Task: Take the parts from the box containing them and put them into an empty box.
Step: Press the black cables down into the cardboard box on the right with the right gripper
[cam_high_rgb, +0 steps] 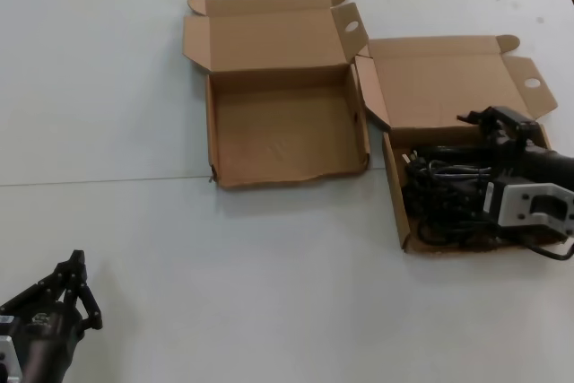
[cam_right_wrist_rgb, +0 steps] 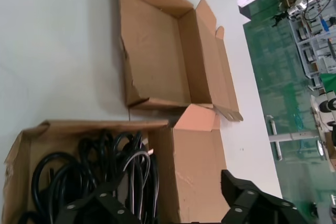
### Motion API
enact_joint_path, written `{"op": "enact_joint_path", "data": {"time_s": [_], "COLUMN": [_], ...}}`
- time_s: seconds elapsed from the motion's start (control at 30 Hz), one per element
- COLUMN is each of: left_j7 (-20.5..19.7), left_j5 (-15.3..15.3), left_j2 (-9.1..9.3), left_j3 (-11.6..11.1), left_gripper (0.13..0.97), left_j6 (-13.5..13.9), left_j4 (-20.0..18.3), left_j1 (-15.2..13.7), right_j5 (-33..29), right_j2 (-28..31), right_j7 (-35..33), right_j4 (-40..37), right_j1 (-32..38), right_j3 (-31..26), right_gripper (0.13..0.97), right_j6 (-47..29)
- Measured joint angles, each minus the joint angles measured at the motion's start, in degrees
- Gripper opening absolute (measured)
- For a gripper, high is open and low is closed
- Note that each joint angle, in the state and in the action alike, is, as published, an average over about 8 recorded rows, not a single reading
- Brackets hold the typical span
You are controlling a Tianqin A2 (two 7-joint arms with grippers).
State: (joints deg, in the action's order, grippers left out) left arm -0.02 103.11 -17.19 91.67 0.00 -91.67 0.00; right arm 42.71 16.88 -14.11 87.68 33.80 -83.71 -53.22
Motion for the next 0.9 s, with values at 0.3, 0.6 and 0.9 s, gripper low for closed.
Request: {"op": "enact_joint_path", "data": {"time_s": [0.3,0.6,0.9], "left_j7": [0.00,0.00,0.00], "left_j5": [0.00,0.00,0.00], "left_j2": [0.00,0.00,0.00], "left_j3": [0.00,0.00,0.00], "left_gripper": [0.156,0.156,0.156], "left_j6": [0.00,0.00,0.00], "left_j4": [0.00,0.00,0.00], "left_j1": [0.00,0.00,0.00], "right_j5": [2.54,4.44,5.89], "right_j2": [-0.19,-0.16,-0.02], "right_j7": [0.00,0.00,0.00], "right_j4": [-2.97,-4.85,-7.05], "right_j1": [1.05,1.01,0.69], "right_j3": [-0.16,-0.46,-1.11], "right_gripper": [0.567,0.367,0.232], "right_j6": [0.36,0.91,1.78]}}
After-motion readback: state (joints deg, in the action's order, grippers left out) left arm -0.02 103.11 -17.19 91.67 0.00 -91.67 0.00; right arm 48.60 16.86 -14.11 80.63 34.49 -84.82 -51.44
